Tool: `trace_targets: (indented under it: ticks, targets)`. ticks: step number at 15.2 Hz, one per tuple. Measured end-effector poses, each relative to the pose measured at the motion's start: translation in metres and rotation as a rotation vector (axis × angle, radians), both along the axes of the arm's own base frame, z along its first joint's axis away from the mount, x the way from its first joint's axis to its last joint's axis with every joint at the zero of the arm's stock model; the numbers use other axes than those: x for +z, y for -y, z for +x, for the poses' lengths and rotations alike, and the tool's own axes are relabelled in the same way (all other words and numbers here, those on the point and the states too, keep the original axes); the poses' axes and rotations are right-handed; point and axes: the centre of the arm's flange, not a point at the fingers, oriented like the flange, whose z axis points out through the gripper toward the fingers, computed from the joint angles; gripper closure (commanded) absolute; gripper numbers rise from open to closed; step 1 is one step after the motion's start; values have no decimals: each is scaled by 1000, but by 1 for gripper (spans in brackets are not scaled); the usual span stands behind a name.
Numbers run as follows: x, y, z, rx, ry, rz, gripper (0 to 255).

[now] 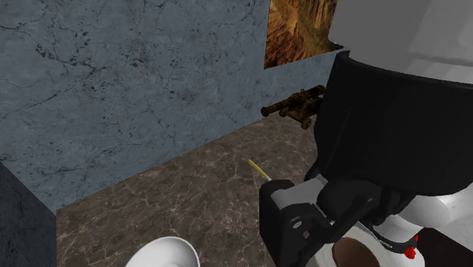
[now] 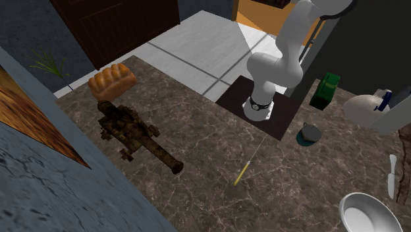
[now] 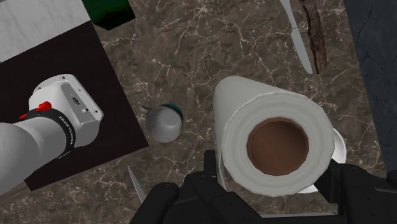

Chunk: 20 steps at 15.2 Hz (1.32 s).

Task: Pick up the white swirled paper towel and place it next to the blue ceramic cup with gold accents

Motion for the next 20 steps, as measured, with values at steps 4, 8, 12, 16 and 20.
trace_targets:
  ticks: [4,8,12,16,20]
  targets:
    - [-21,1,1,0,0,0,255]
    - [-42,0,2,0,0,0,255]
    - [-64,0,1,0,0,0,255]
    - [-83,1,1,0,0,0,255]
    - [-106,2,1,0,0,0,255]
